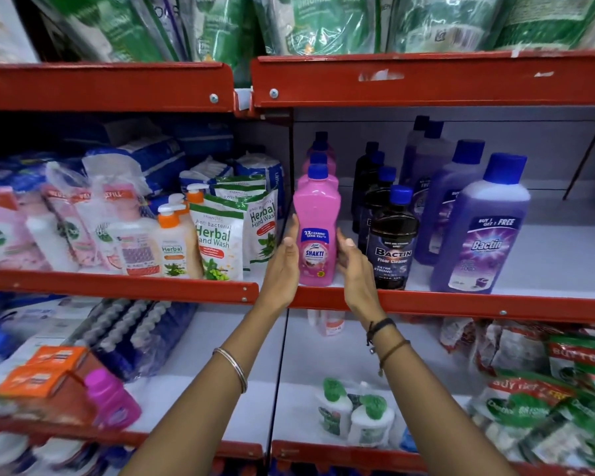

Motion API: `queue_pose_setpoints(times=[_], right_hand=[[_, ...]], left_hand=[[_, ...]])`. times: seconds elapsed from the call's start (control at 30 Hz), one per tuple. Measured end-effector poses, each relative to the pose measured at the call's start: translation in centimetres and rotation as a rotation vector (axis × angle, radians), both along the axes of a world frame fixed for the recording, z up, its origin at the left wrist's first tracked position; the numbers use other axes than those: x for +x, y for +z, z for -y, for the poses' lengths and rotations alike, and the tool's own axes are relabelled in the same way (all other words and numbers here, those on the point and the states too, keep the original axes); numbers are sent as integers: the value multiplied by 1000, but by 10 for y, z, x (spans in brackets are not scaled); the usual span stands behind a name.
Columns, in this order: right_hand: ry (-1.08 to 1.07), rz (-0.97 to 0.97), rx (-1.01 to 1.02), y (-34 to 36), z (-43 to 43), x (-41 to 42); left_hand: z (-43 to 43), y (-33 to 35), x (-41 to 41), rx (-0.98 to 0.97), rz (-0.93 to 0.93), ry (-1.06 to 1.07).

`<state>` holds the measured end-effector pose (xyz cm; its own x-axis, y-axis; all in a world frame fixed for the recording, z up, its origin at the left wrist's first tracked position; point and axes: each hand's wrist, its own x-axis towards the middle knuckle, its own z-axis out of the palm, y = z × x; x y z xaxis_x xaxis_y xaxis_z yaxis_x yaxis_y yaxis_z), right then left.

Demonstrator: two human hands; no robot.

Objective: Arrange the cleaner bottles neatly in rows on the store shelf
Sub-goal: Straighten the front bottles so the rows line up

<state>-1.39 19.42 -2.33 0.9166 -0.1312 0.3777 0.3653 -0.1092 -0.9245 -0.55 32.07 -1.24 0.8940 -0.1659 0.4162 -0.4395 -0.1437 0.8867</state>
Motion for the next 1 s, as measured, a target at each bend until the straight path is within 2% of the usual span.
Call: queue_pose_setpoints(times=[0.33, 0.47, 0.7, 1.0], right_hand=[[4, -14, -39, -11, 7, -17], [-46, -15, -40, -19, 8, -21], [-51, -37, -7, -17, 8, -19], [-85, -25, -66, -18, -1, -22]], left_hand=[[-15, -6, -17, 93, -67, 37], [-16, -12, -22, 204, -64, 89], [-18, -16, -22, 203, -55, 77], [-18, -13, -21, 169, -42, 101]])
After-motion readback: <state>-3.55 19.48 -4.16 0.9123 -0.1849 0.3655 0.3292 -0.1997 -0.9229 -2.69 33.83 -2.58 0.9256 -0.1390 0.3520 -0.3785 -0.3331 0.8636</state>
